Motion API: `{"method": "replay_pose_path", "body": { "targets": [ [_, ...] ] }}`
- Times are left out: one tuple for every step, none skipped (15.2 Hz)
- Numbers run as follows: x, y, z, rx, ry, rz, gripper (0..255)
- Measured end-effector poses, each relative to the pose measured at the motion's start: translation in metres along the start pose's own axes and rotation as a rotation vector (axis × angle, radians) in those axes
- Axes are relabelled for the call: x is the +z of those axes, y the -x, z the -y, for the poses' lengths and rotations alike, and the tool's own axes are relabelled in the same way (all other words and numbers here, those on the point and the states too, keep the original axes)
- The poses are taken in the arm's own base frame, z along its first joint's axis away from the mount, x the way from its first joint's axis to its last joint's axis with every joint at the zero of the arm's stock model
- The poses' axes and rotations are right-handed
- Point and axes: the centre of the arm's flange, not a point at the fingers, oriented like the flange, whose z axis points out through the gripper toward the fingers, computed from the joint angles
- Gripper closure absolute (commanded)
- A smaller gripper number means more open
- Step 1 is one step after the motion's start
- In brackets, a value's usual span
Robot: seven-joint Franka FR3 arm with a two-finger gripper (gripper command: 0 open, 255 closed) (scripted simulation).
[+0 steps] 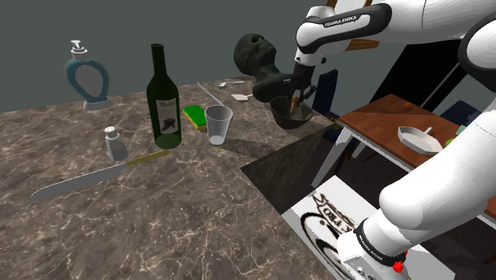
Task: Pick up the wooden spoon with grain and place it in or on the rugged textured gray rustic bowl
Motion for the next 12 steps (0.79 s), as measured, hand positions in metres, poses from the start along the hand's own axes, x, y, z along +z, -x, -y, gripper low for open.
{"method": "replay_pose_path", "body": {
  "targets": [
    [0.000,0.000,0.000,0.000,0.000,0.000,255],
    [0.000,0.000,0.000,0.000,0.000,0.000,0],
    [0.000,0.000,0.000,0.000,0.000,0.000,0],
    [0.000,0.000,0.000,0.000,0.000,0.000,0],
    [0.000,0.000,0.000,0.000,0.000,0.000,0],
    [0.000,0.000,0.000,0.000,0.000,0.000,0],
    [0.000,0.000,0.000,0.000,0.000,0.000,0],
    [0.000,0.000,0.000,0.000,0.000,0.000,0],
    [-0.006,0.001,0.000,0.000,0.000,0.000,0],
    [-0.017,-0.001,0.000,0.000,-0.001,-0.001,0],
    [-0.027,-0.003,-0.001,0.000,-0.001,-0.001,0],
    [-0.039,-0.001,0.000,0.001,-0.001,-0.001,0]
  ]
}}
